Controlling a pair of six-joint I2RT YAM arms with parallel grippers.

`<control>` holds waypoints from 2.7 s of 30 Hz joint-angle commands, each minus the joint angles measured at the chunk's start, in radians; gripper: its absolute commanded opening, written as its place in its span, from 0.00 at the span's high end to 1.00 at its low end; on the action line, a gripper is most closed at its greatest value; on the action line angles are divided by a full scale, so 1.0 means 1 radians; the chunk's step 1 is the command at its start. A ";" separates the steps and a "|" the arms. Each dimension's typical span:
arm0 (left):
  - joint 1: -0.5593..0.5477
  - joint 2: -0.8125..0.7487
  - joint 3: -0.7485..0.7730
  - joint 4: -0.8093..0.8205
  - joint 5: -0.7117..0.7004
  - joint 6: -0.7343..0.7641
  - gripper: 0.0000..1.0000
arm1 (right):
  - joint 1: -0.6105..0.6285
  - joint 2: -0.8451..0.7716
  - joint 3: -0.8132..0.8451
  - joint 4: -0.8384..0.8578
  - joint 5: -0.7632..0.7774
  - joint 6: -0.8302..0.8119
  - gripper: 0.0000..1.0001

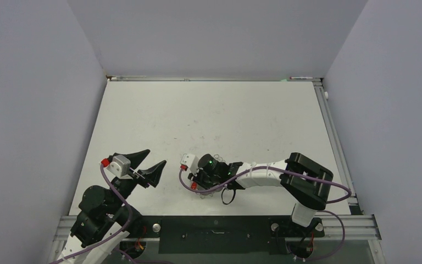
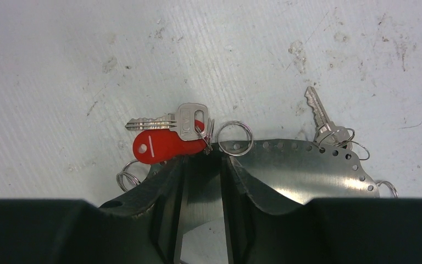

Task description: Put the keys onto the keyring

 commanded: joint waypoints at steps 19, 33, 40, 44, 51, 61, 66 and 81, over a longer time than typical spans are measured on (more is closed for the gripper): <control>0.007 0.022 0.032 0.016 0.013 0.008 0.32 | -0.031 0.029 0.067 0.098 -0.059 -0.022 0.73; 0.010 0.023 0.031 0.016 0.016 0.008 0.32 | -0.037 0.041 0.055 0.079 -0.062 -0.026 0.86; 0.011 0.024 0.032 0.016 0.016 0.009 0.32 | -0.035 0.010 0.046 0.069 -0.085 -0.037 0.95; 0.011 0.023 0.032 0.017 0.026 0.009 0.32 | -0.036 -0.082 0.007 0.091 -0.138 -0.047 0.95; 0.013 0.019 0.017 0.068 0.186 -0.003 0.32 | -0.037 -0.284 -0.054 0.080 -0.263 -0.067 0.95; 0.013 0.041 -0.030 0.260 0.646 -0.110 0.37 | -0.067 -0.542 -0.091 0.040 -0.507 -0.066 0.95; 0.013 0.086 -0.041 0.327 0.734 -0.150 0.39 | -0.081 -0.653 -0.101 0.084 -0.616 -0.026 0.95; 0.008 0.253 -0.060 0.507 0.872 -0.183 0.72 | -0.084 -0.762 -0.109 0.234 -0.808 0.121 0.95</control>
